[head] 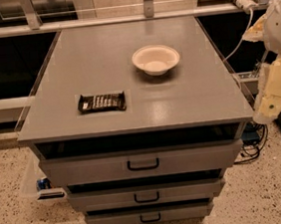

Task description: Open middle drawer

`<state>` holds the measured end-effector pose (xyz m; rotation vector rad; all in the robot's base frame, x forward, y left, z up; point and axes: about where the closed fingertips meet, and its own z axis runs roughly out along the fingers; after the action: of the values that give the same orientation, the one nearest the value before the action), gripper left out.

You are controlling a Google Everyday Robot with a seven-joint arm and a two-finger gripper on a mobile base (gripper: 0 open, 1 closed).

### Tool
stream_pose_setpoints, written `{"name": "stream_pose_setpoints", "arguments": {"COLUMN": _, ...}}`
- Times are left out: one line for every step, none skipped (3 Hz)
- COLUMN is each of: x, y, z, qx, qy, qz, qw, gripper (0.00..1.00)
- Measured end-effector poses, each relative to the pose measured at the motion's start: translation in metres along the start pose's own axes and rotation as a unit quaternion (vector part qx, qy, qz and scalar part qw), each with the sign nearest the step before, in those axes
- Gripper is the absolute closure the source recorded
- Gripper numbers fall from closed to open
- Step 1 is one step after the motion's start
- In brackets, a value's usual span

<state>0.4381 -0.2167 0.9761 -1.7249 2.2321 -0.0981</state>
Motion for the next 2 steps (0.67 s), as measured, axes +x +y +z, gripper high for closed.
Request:
{"name": "stream_pose_setpoints", "arguments": {"x": 0.0000, "y": 0.0000, "z": 0.0000, "qx": 0.000, "qy": 0.000, "qz": 0.000, "qw": 1.0000, "gripper": 0.00}}
{"name": "stream_pose_setpoints", "arguments": {"x": 0.0078, "y": 0.0065, "z": 0.0070, "qx": 0.004, "qy": -0.018, "qz": 0.018, "qw": 0.9997, "gripper": 0.00}}
